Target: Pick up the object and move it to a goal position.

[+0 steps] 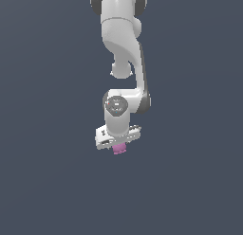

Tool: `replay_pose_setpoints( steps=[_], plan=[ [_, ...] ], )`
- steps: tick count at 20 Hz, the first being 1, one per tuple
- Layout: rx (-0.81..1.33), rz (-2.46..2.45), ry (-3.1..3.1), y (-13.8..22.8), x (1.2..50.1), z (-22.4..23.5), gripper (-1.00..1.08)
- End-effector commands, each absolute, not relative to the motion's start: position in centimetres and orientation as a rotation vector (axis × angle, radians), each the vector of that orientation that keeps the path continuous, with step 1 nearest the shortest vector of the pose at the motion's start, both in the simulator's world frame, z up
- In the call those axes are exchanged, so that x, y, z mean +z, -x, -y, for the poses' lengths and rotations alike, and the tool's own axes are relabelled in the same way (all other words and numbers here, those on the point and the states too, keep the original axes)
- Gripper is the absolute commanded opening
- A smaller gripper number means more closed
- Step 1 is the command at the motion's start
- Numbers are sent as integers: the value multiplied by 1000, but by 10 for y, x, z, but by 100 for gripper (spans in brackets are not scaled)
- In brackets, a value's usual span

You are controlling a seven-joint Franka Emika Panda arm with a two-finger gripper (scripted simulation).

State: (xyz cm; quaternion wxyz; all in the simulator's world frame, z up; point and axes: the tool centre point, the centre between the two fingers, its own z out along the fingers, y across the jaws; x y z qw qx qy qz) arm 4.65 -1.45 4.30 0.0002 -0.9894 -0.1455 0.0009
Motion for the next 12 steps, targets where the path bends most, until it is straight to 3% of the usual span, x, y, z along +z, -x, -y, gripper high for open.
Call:
replay_pose_setpoints(
  steps=[1,3,4,12],
  plan=[
    [0,458,3108,-48,39,15,100],
    [0,458,3108,-48,39,15,100],
    [0,458,3108,-48,39,15,-100],
    [0,458,3108,-48,39,15,-100]
  ],
)
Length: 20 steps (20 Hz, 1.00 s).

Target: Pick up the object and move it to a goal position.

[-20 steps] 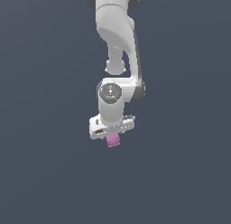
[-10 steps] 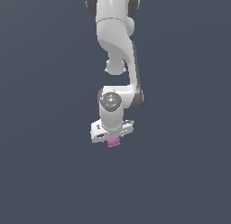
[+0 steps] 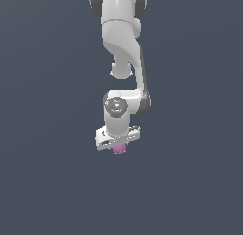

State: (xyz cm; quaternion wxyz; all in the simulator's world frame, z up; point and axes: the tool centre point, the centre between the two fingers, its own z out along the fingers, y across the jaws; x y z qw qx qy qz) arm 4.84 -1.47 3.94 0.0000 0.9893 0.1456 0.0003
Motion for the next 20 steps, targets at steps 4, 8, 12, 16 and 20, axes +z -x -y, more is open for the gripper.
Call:
replay_pose_setpoints(
  steps=[4,8,12,16,20],
  plan=[
    [1,-458,-3108,-48,40,15,-100],
    [1,-458,-3108,-44,44,15,-100],
    [1,-458,-3108,-35,52,15,-100],
    [1,-458,-3108,-22,64,15,-100],
    [1,-458,-3108,-4,82,14,-100]
  ],
)
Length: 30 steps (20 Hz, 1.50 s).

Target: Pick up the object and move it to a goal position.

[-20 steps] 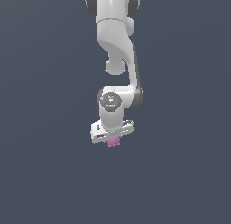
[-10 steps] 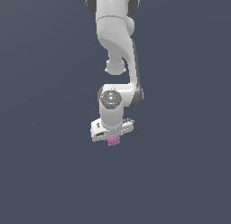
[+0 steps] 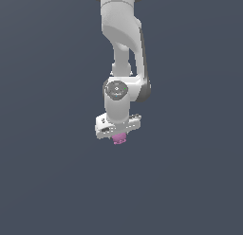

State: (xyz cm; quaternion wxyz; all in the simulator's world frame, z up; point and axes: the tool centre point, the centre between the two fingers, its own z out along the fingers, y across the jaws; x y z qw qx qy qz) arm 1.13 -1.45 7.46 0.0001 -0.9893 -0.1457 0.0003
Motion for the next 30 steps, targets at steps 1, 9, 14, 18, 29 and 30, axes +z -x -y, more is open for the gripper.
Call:
replay_pose_setpoints(
  steps=[1,9,14,18,29,30],
  plan=[
    [0,458,3109,1,87,14,-100],
    [0,458,3109,49,134,14,-100],
    [0,458,3109,78,163,14,-100],
    [0,458,3109,99,185,14,-100],
    [0,458,3108,131,221,14,-100],
    [0,458,3108,133,223,14,-100]
  ],
)
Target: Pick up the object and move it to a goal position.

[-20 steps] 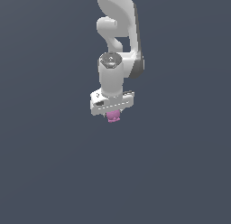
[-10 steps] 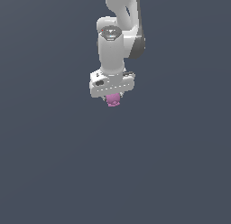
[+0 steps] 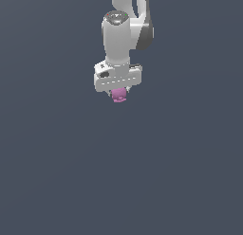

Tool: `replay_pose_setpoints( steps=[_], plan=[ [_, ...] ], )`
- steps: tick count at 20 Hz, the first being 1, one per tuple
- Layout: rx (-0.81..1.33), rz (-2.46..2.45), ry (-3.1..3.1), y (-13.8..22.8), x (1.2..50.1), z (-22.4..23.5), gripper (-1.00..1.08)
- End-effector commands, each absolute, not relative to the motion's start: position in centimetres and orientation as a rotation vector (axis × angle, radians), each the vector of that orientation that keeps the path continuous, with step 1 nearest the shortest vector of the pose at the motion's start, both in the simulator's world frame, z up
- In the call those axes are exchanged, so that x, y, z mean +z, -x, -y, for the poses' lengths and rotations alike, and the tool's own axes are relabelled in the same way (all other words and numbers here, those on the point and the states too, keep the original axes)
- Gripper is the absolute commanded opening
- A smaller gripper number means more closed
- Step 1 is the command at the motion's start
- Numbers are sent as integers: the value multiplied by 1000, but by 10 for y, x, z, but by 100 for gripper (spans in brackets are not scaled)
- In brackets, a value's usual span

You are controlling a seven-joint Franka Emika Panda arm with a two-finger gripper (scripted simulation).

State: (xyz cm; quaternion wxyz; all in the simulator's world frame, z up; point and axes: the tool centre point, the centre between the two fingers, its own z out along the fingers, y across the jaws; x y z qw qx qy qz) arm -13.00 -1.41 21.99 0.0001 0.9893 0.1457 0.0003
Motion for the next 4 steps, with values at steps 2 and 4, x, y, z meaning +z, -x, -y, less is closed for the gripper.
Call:
replay_pose_setpoints(
  steps=[2,4],
  plan=[
    [0,-458,-3108,134,225,14,-100],
    [0,-458,-3108,135,225,14,-100]
  ],
)
